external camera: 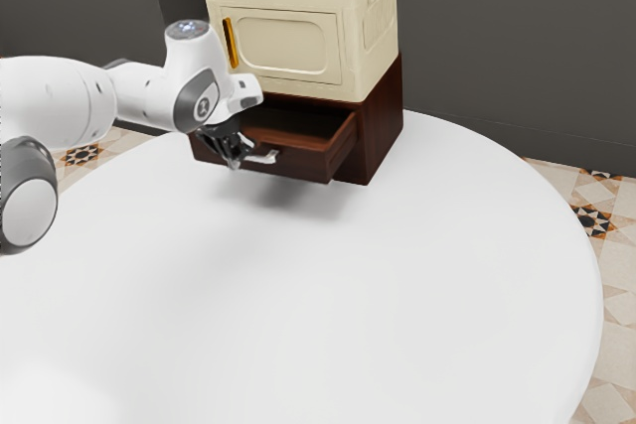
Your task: Push the drawer handle with one arm to close the drawer
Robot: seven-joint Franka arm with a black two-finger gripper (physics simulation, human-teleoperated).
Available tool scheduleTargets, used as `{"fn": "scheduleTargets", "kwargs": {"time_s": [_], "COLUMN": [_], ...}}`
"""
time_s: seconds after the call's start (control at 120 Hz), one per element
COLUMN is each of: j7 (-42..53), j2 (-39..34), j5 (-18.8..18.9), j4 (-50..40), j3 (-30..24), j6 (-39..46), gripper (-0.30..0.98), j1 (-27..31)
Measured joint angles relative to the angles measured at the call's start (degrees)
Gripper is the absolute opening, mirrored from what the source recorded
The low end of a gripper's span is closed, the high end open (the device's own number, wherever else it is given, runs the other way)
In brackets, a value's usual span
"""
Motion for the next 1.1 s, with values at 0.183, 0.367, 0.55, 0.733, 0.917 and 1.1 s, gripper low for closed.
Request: {"fn": "scheduleTargets", "kwargs": {"time_s": [0.183,0.367,0.55,0.733,0.917,1.1], "j7": [-0.02,-0.03,-0.06,-0.13,-0.19,-0.21], "j2": [2.16,3.06,5.60,7.54,9.76,11.02], "j5": [-0.18,-0.13,-0.11,-0.08,-0.08,0.02], "j4": [2.14,2.71,5.85,7.41,9.36,10.48], "j3": [-1.43,-1.97,-1.99,-2.33,-2.77,-4.65], "j6": [3.09,6.40,8.79,10.94,13.18,15.38], "gripper": [-0.10,-0.10,-0.10,-0.10,-0.10,-0.10], "j1": [1.51,1.60,1.60,2.03,2.31,4.00]}}
